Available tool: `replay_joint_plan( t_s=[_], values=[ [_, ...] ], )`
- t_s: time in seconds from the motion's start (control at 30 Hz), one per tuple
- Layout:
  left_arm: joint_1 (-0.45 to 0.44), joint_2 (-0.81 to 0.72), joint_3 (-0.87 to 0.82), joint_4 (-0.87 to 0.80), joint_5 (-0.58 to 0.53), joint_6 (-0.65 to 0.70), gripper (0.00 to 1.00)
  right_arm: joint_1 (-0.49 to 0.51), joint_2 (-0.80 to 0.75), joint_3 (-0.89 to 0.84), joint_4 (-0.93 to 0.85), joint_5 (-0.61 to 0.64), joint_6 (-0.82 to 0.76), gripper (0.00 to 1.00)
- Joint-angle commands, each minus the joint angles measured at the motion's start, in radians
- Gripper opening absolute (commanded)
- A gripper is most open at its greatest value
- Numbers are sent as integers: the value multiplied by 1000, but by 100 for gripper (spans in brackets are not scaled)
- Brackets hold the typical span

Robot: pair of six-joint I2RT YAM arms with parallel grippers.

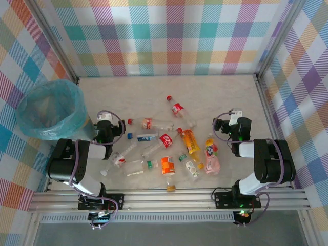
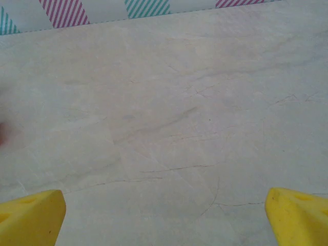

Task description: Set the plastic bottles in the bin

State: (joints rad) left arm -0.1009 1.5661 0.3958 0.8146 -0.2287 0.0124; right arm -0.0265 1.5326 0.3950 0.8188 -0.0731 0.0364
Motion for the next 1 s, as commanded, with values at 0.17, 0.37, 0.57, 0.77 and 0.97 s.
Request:
replay_joint_plan(
  t_s=[0.17,0.37,0.57,0.77,0.97],
  values=[
    [7,-5,12,14,-12,-13,100,6,3,16,11,-19,-18,100],
    [7,-5,11,14,-11,-13,100,5,3,19,7,-18,-17,100],
    [7,-5,12,12,-10,-14,100,7,4,19,6,-17,-18,100],
    [9,-8,8,18,-9,-14,100,5,3,18,9,-19,-18,100],
    [-8,-120,54,-158,-24,-1,100,5,-113,114,-273,-8,-16,100]
  ],
)
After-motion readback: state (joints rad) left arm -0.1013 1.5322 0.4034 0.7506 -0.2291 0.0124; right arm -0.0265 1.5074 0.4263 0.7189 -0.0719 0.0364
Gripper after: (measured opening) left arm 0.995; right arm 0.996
